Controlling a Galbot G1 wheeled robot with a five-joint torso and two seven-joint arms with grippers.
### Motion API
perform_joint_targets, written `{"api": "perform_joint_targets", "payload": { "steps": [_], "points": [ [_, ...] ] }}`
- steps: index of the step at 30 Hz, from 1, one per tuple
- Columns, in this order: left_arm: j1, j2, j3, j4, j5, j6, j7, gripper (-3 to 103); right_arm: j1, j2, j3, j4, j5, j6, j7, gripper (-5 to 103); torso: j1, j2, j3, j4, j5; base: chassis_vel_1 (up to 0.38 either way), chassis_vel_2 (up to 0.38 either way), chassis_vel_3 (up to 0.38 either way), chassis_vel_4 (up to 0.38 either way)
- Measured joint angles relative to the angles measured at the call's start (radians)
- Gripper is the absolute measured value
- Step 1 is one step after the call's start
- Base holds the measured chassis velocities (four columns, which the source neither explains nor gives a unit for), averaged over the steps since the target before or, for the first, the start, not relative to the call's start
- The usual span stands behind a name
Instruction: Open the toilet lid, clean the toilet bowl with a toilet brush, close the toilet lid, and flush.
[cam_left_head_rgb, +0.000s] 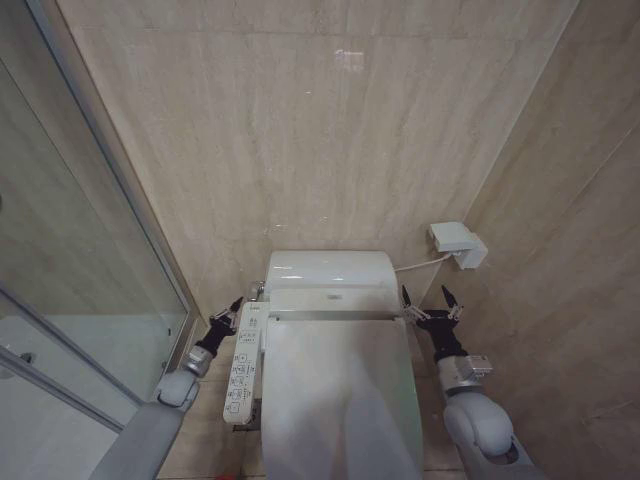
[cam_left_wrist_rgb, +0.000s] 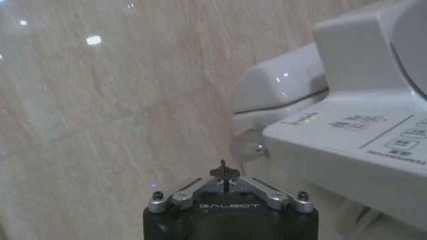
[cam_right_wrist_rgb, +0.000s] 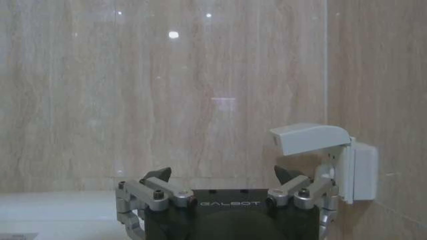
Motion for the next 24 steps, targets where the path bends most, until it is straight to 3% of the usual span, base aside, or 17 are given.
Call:
{"api": "perform_joint_targets", "payload": {
  "steps": [24],
  "points": [
    [0.02,0.047,0.011,-0.121,0.003,0.005,0.01,0,0.0,0.0,0.0,0.0,0.0,0.0,0.0,100,0.0,0.0,0.0,0.0,0.0002,0.0,0.0,0.0,0.0]
  ]
}}
